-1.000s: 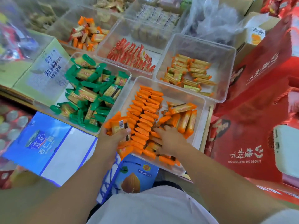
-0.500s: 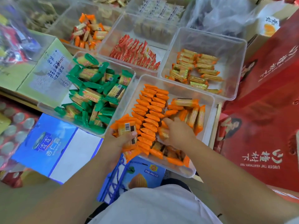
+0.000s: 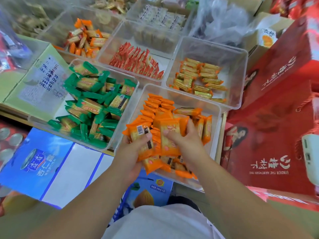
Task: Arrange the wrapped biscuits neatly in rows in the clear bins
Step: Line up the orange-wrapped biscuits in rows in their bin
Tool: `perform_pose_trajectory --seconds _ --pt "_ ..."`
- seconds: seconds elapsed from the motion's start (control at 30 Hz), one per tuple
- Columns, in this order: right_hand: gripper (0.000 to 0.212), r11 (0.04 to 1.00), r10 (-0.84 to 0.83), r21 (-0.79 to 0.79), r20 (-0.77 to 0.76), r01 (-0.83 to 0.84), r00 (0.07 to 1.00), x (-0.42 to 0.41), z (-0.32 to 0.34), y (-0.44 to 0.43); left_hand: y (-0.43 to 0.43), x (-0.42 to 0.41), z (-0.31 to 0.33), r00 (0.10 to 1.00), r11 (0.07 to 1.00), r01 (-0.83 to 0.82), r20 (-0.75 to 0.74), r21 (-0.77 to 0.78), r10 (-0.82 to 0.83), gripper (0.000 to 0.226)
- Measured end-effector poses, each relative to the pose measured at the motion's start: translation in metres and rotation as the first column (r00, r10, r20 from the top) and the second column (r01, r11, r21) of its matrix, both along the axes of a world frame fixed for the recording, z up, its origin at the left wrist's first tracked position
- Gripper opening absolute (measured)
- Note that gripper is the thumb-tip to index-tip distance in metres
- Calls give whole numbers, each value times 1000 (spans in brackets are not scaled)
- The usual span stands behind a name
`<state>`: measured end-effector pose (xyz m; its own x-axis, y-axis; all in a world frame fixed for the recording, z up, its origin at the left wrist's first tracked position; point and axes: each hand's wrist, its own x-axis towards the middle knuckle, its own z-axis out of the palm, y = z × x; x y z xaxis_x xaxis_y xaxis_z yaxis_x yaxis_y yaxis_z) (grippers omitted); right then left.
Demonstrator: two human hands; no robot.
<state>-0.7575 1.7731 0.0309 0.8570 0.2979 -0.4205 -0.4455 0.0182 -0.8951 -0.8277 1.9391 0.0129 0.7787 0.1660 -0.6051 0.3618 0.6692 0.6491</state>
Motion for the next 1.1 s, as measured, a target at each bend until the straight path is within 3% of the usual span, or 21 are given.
perform_pose_trajectory --seconds 0.13,0.37,0.6,0.73,0.8,0.87,0.93,1.0,1.1 --pt "51 988 -30 149 -140 51 990 -12 -6 25 -4 6 1 998 997 -31 -64 -76 26 54" --pt "64 997 -70 18 -147 73 987 21 -25 55 23 20 5 982 985 -91 -153 145 113 50" --pt "84 924 -58 -369 121 99 991 68 -45 83 23 30 11 977 853 -85 -126 516 173 53" --pt "94 816 124 -577 238 38 963 86 -49 87 23 33 10 987 748 86 -158 658 25 63" --pt "102 648 265 -762 224 -2 938 92 -47 85 25 37 9 976 649 215 -190 729 -110 67" --pt "109 529 316 -849 205 7 926 97 -42 74 29 43 8 939 483 336 -249 808 -235 75" --pt "117 551 314 -834 202 -4 928 96 -37 58 32 50 8 879 290 439 -340 850 -333 87" --pt "113 625 295 -781 241 4 925 89 -31 39 33 56 8 799 88 511 -435 855 -416 98" --pt "65 664 338 -746 367 57 866 62 -26 10 33 60 8 671 -203 559 -582 804 -458 107"
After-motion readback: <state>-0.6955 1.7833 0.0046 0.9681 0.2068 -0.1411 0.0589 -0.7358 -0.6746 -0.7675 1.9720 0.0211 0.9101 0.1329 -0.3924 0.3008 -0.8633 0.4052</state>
